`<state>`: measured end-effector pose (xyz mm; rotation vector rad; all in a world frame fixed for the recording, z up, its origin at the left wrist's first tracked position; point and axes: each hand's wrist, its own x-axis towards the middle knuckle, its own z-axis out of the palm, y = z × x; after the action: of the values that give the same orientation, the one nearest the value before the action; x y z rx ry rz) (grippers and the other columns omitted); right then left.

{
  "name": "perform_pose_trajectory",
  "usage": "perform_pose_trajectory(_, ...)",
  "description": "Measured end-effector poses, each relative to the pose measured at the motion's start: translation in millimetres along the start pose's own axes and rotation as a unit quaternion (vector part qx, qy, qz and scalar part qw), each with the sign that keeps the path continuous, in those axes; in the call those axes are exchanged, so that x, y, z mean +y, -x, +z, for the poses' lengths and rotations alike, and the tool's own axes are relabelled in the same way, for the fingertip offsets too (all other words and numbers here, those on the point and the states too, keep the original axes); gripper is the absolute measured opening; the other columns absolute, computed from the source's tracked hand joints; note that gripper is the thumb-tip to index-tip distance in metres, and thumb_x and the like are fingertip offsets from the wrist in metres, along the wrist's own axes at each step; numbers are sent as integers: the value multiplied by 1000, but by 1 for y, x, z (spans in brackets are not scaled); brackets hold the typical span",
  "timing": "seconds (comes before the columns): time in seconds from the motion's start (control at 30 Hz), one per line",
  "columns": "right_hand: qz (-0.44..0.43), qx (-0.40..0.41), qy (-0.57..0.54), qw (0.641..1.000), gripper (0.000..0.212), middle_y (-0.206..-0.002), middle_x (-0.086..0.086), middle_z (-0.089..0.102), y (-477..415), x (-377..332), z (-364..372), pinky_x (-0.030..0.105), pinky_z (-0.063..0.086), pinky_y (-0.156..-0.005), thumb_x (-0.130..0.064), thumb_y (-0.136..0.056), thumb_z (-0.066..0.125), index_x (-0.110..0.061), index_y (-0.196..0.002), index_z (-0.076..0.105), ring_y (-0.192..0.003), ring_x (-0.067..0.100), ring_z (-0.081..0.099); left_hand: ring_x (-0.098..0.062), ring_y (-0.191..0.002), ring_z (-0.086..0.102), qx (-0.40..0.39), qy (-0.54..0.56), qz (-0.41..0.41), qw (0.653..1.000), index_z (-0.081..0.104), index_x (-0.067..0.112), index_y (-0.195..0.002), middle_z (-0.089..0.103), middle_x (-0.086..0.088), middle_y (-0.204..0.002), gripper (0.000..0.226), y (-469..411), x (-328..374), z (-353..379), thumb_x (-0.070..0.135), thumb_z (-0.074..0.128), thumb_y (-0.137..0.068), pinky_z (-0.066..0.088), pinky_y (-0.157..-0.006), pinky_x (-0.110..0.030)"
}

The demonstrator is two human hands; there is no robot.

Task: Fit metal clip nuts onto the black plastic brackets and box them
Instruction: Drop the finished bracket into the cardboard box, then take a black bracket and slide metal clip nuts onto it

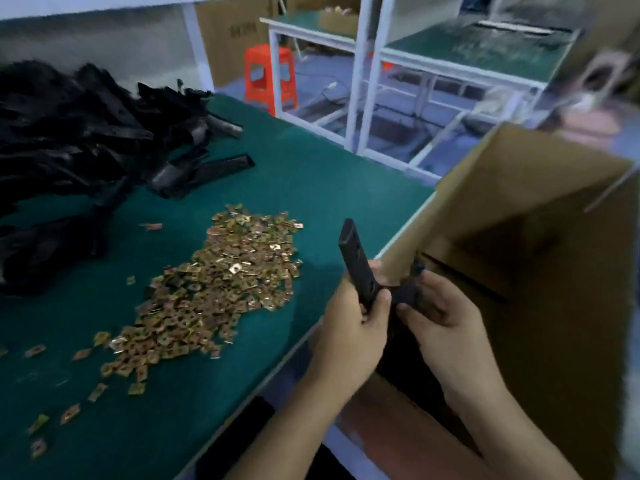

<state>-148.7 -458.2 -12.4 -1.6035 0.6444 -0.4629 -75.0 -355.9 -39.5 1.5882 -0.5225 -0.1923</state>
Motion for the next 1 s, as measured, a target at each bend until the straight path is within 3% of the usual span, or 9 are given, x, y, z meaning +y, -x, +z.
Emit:
perform_pose_trajectory(0.1,24,21,81,996,56,-115,-18,70,0,27,-38,14,51,-87,3,-91,66,-32,-133,56,-109,-6,63,-11,-119,62,-123,-55,-114,984,58,39,-114,66,18,-113,20,-2,-24,31,34,62,-95,50,-105,-38)
perform_pose_trajectory(0.17,55,20,164,985,66,-138,-12,57,-1,43,-55,12,45,-93,-6,-94,66,-22,-152,38,-122,-3,54,-15,-110,65,-173,-106,-173,964,56,39,-102,65,17,-105,10,-4,-35,41,42,62,-94,51,-101,-43)
perform_pose_trajectory(0.3,92,8,275,957,77,-159,4,35,0,57,-69,33,37,-115,-14,-97,61,-21,-160,17,-144,22,37,-8,-125,54,-170,-138,-208,953,27,21,-158,55,4,-141,67,-7,-44,40,28,61,-100,40,-102,-23)
perform_pose_trajectory(0.37,83,8,282,956,75,-158,5,36,-1,52,-61,39,36,-117,-14,-97,61,-21,-159,20,-144,22,36,-6,-132,51,-149,-149,-190,959,26,20,-159,49,0,-150,66,-6,-38,29,23,58,-101,37,-101,-17)
perform_pose_trajectory(0.47,28,1,297,955,67,-150,2,46,-4,34,-30,37,42,-111,-14,-94,64,-24,-154,34,-135,18,46,6,-113,58,-116,-148,-112,976,51,31,-142,59,8,-135,43,-1,-19,4,20,58,-101,45,-96,-14)
perform_pose_trajectory(0.57,-54,-37,274,959,58,-135,-1,59,-4,15,15,31,45,-95,-12,-89,68,-28,-142,50,-115,11,55,3,-110,62,-89,-116,-28,989,62,34,-126,65,14,-123,34,7,9,-29,16,55,-99,52,-97,-24)
perform_pose_trajectory(0.73,-167,-144,219,950,64,-126,1,64,4,-18,107,38,47,-100,1,-79,71,-38,-128,57,-117,25,62,0,-110,58,74,-161,37,983,66,34,-115,62,14,-113,32,25,35,-109,13,51,-96,44,-97,-15)
perform_pose_trajectory(0.87,-242,-264,210,910,55,-128,-8,60,3,-39,194,44,46,-105,-18,-81,65,-36,-132,56,-118,18,58,1,-108,58,251,-216,-3,944,66,36,-107,62,17,-110,31,43,33,-192,8,56,-97,46,-95,-18)
perform_pose_trajectory(1.0,-281,-336,201,876,63,-131,-9,50,-3,-41,275,27,43,-99,-24,-89,69,-31,-146,43,-120,10,52,1,-93,58,415,-158,-89,892,62,34,-101,61,9,-105,33,58,20,-272,2,56,-99,47,-76,-15)
